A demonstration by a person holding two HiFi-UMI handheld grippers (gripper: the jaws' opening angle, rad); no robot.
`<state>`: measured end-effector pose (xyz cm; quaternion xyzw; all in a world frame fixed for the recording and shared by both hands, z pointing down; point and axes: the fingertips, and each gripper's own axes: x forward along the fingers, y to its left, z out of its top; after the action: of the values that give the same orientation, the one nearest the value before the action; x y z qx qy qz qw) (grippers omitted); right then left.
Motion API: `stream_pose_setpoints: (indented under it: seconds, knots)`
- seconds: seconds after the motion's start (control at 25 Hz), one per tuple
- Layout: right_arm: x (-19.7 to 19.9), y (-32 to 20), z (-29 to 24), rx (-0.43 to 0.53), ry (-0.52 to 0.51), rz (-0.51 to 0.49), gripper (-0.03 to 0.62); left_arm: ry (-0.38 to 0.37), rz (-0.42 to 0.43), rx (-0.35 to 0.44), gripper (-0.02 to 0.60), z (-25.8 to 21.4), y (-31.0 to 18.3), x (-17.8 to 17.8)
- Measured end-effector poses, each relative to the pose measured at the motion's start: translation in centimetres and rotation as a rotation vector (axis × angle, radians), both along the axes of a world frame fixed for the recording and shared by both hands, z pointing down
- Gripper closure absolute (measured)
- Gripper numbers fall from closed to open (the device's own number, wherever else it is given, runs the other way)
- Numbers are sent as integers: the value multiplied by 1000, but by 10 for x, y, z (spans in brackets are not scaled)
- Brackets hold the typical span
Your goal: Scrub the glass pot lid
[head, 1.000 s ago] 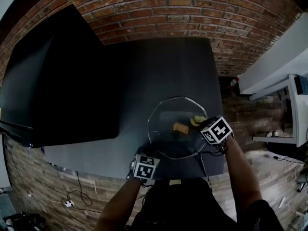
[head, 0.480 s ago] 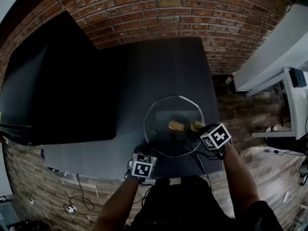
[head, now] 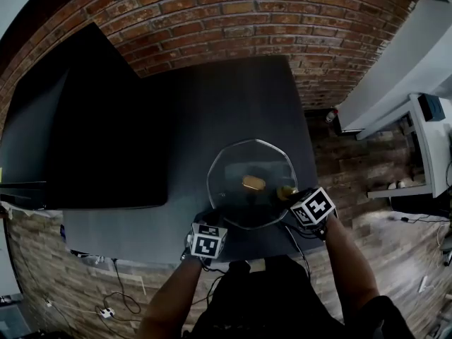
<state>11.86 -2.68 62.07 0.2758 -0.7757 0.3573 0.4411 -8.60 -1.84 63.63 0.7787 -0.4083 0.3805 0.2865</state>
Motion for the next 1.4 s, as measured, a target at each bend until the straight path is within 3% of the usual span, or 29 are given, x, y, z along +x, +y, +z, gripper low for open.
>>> stream_pose_setpoints:
  seconds: [0.24, 0.48, 1.4]
  knots:
    - [10, 5, -9, 32, -47, 72, 551, -11, 2, 4, 549, 0, 0, 0]
    - [26, -23, -20, 121, -81, 198, 551, -13, -8, 5, 549, -1, 1, 1]
    - [21, -122, 0, 79, -7, 132, 551, -7, 0, 12, 549, 2, 0, 2]
